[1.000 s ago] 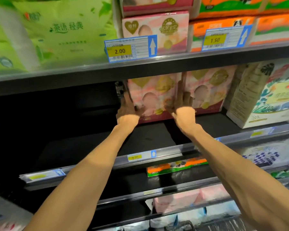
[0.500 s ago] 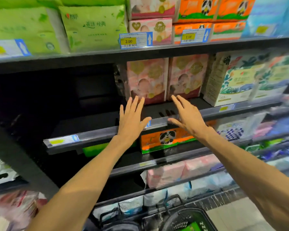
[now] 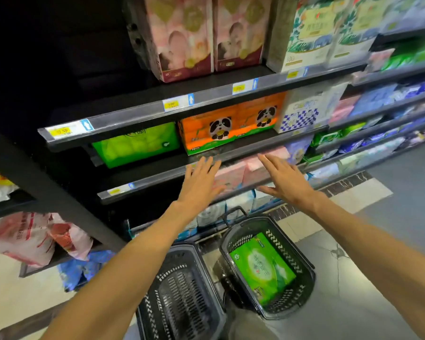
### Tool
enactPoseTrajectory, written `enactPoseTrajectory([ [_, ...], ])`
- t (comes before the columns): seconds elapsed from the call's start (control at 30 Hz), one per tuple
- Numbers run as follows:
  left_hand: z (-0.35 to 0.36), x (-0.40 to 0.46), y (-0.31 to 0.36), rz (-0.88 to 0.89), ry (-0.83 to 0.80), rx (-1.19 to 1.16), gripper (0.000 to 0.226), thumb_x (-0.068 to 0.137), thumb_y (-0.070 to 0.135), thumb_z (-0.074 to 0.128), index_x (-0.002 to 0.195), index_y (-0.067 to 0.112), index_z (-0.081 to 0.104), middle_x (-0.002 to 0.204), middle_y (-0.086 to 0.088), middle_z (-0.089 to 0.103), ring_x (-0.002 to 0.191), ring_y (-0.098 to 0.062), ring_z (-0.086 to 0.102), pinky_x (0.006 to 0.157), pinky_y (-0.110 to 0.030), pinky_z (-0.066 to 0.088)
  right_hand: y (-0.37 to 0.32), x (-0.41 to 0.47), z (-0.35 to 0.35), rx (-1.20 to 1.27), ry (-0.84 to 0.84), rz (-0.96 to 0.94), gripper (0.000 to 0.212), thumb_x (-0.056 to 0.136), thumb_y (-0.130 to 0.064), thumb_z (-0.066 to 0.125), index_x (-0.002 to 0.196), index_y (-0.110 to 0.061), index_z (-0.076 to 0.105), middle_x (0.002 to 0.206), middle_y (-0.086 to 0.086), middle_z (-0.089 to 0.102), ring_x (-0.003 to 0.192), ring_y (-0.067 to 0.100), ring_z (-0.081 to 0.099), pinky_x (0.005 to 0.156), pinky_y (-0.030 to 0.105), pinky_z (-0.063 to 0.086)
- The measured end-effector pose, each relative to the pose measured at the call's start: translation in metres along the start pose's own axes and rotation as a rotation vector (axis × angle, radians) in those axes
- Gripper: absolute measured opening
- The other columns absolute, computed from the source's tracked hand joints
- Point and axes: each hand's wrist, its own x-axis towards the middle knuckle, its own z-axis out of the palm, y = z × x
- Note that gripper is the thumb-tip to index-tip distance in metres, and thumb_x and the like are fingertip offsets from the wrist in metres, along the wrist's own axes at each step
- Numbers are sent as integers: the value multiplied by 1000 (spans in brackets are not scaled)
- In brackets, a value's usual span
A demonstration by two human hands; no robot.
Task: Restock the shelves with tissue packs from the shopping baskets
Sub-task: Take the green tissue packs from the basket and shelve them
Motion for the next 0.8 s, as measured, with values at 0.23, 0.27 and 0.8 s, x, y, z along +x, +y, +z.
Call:
enactPoseTrajectory([
  [0.23, 56, -21, 34, 60, -115, -49, 78, 102, 60, 40, 163, 18, 14, 170, -6, 14, 157, -26, 9, 125, -49, 14, 19, -75, 50, 35, -170, 67, 96, 94, -65, 57, 165, -23, 10, 167, 7, 27, 150, 28, 33, 116, 48, 35],
  [0.27, 65, -21, 39, 61, -133, -59, 79, 102, 61, 40, 163, 18, 14, 170, -5, 13, 157, -25, 10, 125, -49, 15, 24, -83, 59, 42, -200, 74, 96, 94, -66, 56, 165, -23, 7, 167, 7, 25, 151, 29, 32, 117, 48, 34],
  [0.8, 261, -15, 199, -420, -419, -523, 79, 99, 60, 49, 161, 17, 26, 165, -8, 29, 152, -24, 27, 124, -41, 25, 170, -109, 217, 170, -645, -74, 98, 94, -66, 55, 165, -26, 2, 168, 9, 21, 153, 29, 25, 122, 49, 29],
])
